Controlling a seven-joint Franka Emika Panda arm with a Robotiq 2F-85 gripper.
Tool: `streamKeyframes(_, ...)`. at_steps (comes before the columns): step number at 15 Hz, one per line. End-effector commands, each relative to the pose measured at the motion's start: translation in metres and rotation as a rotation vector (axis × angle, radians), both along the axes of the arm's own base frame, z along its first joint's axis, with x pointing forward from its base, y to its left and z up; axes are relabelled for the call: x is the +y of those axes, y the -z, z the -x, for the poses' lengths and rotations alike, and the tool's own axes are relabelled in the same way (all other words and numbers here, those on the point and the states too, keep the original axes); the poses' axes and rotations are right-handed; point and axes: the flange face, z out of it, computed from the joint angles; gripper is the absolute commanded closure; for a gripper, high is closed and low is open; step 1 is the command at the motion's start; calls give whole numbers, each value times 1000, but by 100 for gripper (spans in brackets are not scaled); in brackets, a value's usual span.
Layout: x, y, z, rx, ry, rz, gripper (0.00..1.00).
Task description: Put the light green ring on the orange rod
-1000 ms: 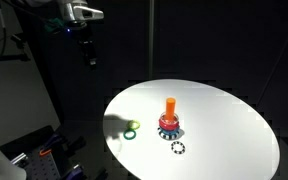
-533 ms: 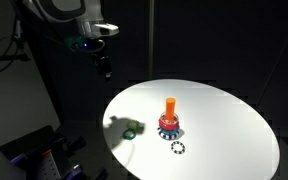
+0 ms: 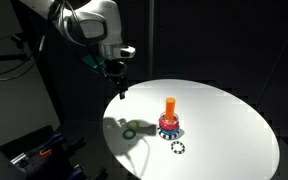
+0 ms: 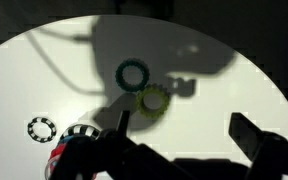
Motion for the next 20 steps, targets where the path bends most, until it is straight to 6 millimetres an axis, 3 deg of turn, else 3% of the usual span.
streamKeyframes(1,-14,10,-23,-10,-44,11,0)
streamKeyframes(3,-16,14,-30,-1,-32,21,0)
streamKeyframes(4,-10,15,-18,2,-21,5,0)
streamKeyframes(11,-11,18,-26,6,-20,6,0)
streamKeyframes(20,-7,64,-42,-17,-12,20,0)
